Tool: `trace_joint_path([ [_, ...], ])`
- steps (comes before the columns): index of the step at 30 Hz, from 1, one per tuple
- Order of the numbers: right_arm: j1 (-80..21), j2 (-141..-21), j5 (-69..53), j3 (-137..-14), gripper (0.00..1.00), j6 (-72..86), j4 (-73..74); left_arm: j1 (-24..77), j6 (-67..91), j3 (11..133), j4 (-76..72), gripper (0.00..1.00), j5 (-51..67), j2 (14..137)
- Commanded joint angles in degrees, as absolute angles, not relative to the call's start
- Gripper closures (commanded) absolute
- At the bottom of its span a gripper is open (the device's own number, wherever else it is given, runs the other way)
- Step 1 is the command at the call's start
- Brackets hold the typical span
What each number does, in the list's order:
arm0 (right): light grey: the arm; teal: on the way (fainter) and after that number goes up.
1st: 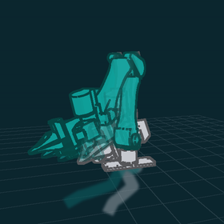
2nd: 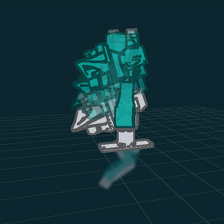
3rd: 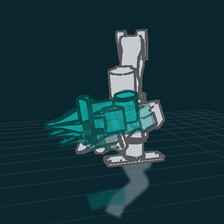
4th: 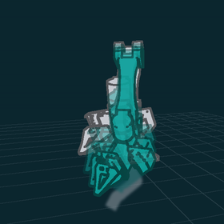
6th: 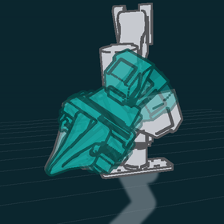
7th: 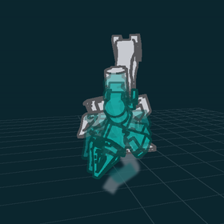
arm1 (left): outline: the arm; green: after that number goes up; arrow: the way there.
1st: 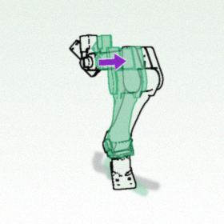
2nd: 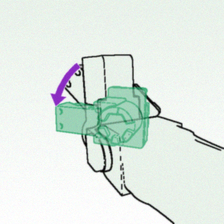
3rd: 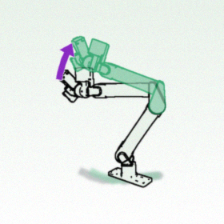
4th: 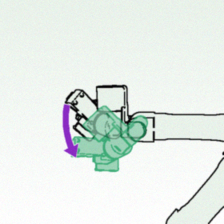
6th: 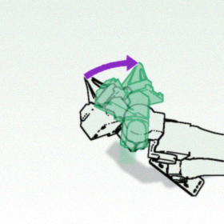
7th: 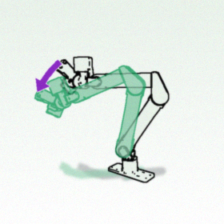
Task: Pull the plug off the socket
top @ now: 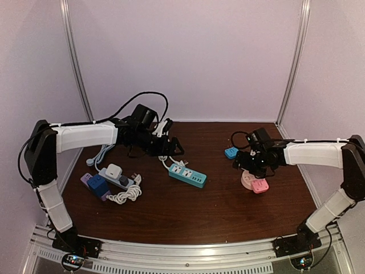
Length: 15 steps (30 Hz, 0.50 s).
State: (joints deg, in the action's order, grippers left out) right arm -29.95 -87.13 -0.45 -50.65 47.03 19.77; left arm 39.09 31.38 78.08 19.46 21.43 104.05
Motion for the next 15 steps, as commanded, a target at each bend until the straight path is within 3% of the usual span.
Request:
trace_joint_path([
  [1, -28.68, -79.89, 5.28, -48.36, 0.05, 45.31, 22.88, 39.32, 31.2, 77.87, 17.99, 0.08, 21.08, 102.37],
  [6, -23.06, -69.73, 2.35, -39.09, 0.0, 42.26, 20.33, 40.4, 31.69, 78.02, 17.93, 0.08, 20.81, 102.42],
  [9, -17.06, -66.67, -6.64, -33.18, 0.0, 40.37, 13.26, 41.0, 32.15, 78.64, 18.01, 0.08, 20.46, 102.8],
  [15, -16.62, -68.76, -14.79, -30.9, 0.0, 40.69, 9.25, 41.74, 32.86, 79.8, 17.97, 0.08, 20.15, 103.33],
])
